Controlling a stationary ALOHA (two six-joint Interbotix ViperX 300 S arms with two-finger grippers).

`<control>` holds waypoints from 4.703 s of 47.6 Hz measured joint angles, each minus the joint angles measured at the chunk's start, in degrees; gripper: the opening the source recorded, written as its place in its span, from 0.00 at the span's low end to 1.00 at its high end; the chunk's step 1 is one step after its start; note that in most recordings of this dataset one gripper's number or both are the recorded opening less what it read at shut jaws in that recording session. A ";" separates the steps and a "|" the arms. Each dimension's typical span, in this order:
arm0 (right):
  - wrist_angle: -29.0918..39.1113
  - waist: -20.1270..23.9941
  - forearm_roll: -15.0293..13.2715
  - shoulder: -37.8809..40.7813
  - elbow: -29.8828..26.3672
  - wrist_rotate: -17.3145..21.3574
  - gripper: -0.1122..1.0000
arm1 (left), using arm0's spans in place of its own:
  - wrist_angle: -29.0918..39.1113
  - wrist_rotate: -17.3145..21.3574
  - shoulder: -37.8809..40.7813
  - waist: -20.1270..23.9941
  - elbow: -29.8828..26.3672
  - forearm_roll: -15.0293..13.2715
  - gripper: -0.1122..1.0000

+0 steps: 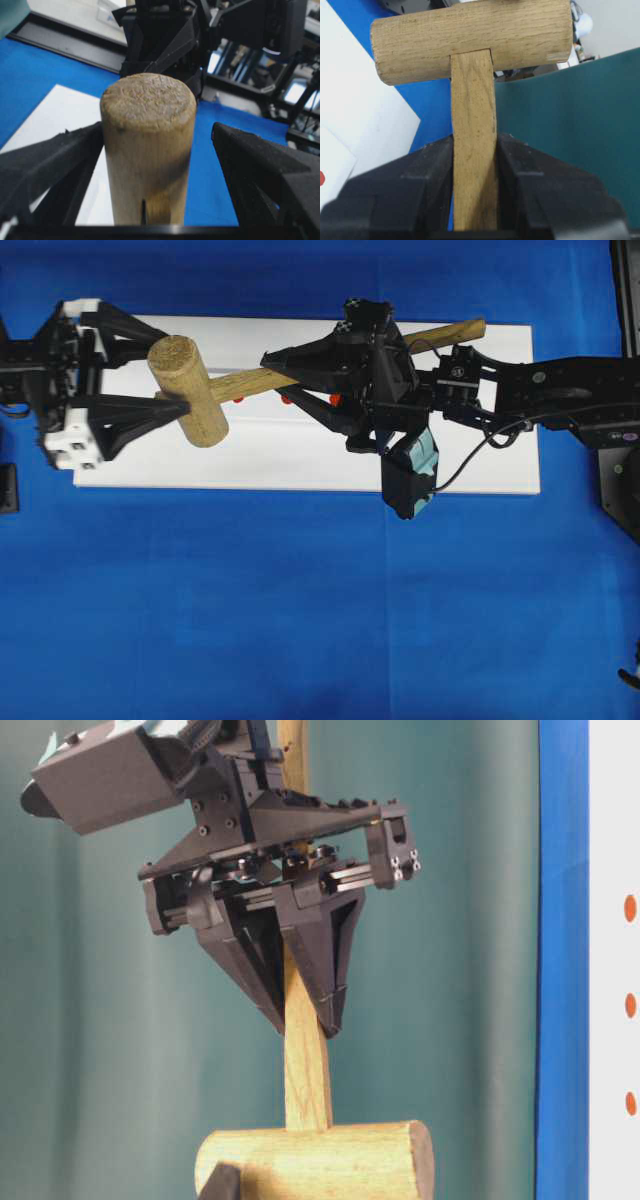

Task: Hit the mark with a hammer.
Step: 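Close the left gripper around the mallet head to steady it, then release the head with the left gripper and raise the mallet upright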

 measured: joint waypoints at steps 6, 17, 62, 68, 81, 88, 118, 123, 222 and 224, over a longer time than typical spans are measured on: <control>0.00 0.00 0.09 0.09 0.00 0.09 0.19 | -0.09 0.18 2.55 -0.09 -1.76 0.00 0.94; 0.35 0.00 0.26 0.09 0.00 0.09 0.19 | -0.18 -0.09 2.81 0.79 -2.20 0.00 0.89; 5.98 0.44 8.26 -2.20 -0.44 0.53 0.90 | 4.83 3.34 2.64 0.97 -2.11 0.09 0.52; 9.58 1.32 14.77 -3.52 -0.44 2.11 0.89 | 8.00 9.67 1.93 0.88 -2.11 0.09 0.52; 18.02 1.32 27.69 -5.19 -1.32 6.50 0.90 | 11.87 23.82 -0.09 -0.62 -2.11 0.18 0.52; 19.07 1.32 31.29 -5.19 -1.32 7.21 0.90 | 12.04 26.19 -0.97 -1.23 -2.11 0.18 0.52; 19.25 0.35 37.71 -1.05 -2.37 7.29 0.41 | 12.83 26.28 -1.32 -1.85 -2.11 0.18 0.52; 19.69 0.35 37.71 -1.05 -2.37 7.29 0.19 | 12.83 26.28 -1.32 -1.85 -2.11 0.18 0.52; 14.15 0.18 50.71 -12.48 9.23 7.29 0.12 | 30.06 26.02 -25.58 -2.55 5.54 0.18 0.82; 13.89 0.18 50.71 -11.95 8.79 7.29 0.12 | 30.06 25.93 -25.66 -2.55 5.54 0.18 0.82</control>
